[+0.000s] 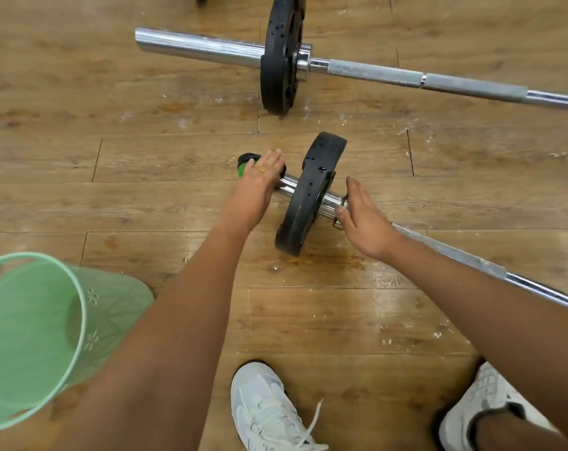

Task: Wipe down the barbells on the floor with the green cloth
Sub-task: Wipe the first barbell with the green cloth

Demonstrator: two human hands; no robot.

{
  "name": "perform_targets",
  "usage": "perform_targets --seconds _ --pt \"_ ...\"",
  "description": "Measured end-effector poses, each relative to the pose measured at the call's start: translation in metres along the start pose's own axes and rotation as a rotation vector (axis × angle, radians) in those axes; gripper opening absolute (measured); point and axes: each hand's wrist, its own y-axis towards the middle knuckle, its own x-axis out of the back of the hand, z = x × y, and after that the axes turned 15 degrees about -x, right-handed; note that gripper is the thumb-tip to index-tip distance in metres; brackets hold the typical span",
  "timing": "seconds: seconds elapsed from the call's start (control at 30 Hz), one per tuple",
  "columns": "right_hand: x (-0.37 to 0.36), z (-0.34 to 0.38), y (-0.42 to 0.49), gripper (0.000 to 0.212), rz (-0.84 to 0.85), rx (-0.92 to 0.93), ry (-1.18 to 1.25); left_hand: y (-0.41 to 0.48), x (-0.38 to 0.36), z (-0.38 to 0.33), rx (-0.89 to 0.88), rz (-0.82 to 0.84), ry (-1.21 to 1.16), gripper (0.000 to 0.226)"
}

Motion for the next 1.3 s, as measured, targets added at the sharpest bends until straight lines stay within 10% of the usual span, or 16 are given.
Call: perform_targets --seconds 0.43,0.87,1.3 --pt "0.008 -0.028 -0.027 0.068 -0.054 0.027 -0.143 -0.036 0.061 -0.044 -0.032 -0.081 0.021 0.047" --pt "0.007 -0.092 -0.075 0.062 -0.115 -0.038 -0.237 -0.012 0.133 -0.145 -0.667 0.140 0.308 0.069" --pt "0.010 -0.151 -0.082 0.064 -0.244 -0.096 -0.248 0.006 -0.041 -0.155 -0.142 0.258 0.180 0.075"
